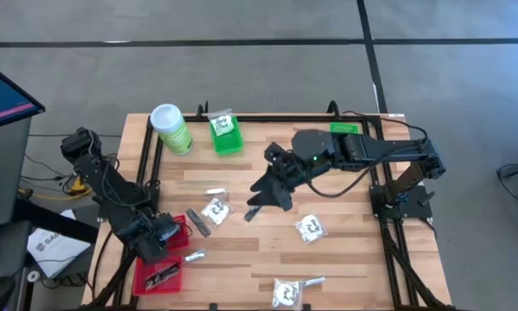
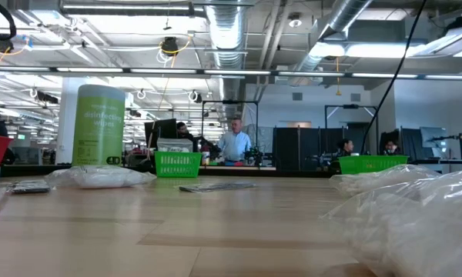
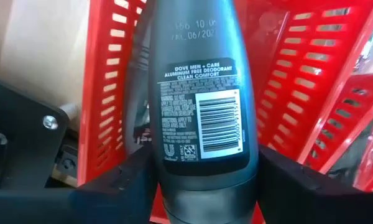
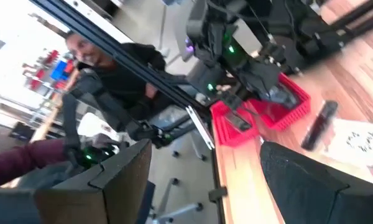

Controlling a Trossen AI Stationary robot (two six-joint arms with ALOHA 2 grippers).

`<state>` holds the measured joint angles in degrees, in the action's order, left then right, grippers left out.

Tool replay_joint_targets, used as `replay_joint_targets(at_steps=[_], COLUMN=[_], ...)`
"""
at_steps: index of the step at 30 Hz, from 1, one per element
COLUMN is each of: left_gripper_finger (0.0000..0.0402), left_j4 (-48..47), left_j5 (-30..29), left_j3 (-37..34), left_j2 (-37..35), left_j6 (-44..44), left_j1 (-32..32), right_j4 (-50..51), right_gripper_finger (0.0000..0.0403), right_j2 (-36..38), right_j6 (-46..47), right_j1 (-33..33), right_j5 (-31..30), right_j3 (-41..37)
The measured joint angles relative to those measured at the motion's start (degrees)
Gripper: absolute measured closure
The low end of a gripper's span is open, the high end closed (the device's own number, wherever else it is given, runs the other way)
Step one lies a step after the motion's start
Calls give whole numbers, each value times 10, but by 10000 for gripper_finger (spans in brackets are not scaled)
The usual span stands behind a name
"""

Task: Pick & Place Travel size toiletries
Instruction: Put the black deodorant into the top red basket, then put the white vanity pack into the top left green basket

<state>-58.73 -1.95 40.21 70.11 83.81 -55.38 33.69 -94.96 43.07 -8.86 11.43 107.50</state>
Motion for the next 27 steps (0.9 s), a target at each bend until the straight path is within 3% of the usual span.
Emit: replay_joint_targets(at_steps=[6,11,27], left_gripper_finger=[96,61,111], left_j4=[3,3,0], left_j5=[5,14,12], left_j3=[0,0,25], left_j2=[0,0,-32], left_j6=[20,22,63], left_j1=[-1,-1,2], right_j4=[17,10,60], right_gripper_finger=[111,111,111], right_j2=[0,0,0], right_j6=[-4,-15,-58], right_j1=[-17,-22,-28], right_j5=[-37,-40,-40], right_j3=[0,0,0])
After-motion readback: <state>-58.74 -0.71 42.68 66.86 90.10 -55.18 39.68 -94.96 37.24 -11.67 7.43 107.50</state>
